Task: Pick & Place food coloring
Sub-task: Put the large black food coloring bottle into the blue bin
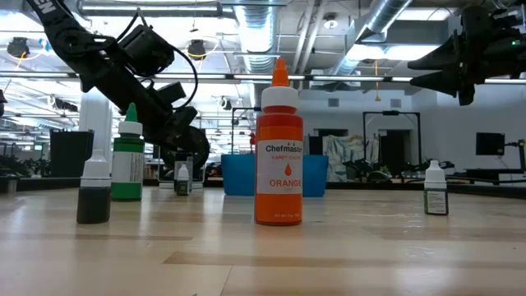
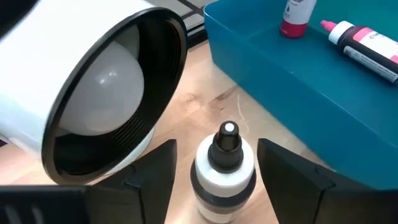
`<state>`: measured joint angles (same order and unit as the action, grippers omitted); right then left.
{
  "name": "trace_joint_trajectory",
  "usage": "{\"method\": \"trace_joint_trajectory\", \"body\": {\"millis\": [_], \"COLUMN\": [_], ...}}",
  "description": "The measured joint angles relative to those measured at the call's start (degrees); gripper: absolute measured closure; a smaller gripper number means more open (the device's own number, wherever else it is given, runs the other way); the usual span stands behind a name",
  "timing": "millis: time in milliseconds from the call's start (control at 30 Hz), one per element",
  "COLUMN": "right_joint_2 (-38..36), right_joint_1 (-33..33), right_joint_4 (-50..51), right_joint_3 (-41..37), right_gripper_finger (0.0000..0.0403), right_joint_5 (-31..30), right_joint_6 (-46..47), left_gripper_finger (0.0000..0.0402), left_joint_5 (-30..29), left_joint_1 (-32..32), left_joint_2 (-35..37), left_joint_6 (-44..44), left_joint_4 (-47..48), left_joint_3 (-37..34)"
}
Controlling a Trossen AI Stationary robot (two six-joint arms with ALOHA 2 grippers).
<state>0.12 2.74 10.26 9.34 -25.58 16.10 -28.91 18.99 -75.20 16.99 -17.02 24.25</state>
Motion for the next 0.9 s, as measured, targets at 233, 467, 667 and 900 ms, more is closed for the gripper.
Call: {"method": "trace_joint_trajectory", "body": {"millis": [233, 467, 667, 900], "right_joint_2": [0.01, 0.0, 0.0, 0.0], "right_joint_1": [0.01, 0.0, 0.0, 0.0], "right_joint_4": [0.01, 0.02, 0.02, 0.02], "right_joint_3": [0.0, 0.0, 0.0, 0.0], "right_gripper_finger": [0.0196, 0.0196, 0.0196, 0.0196], "right_joint_5": [0.0, 0.0, 0.0, 0.0], "right_joint_6": [0.0, -0.02, -0.02, -0.02], "left_gripper_finger": [0.0269, 0.0294, 0.0282, 0.0294], "left_joint_5": [1.39, 1.88, 2.04, 5.92], "left_joint_1": [-0.01, -0.01, -0.03, -0.03], "left_joint_2": [0.02, 0.07, 0.07, 1.12], "left_joint_6": [0.04, 0.09, 0.61, 2.72], "left_joint_4": [-0.04, -0.07, -0.1, -1.0], "left_joint_3": [0.0, 0.0, 0.0, 0.0]}}
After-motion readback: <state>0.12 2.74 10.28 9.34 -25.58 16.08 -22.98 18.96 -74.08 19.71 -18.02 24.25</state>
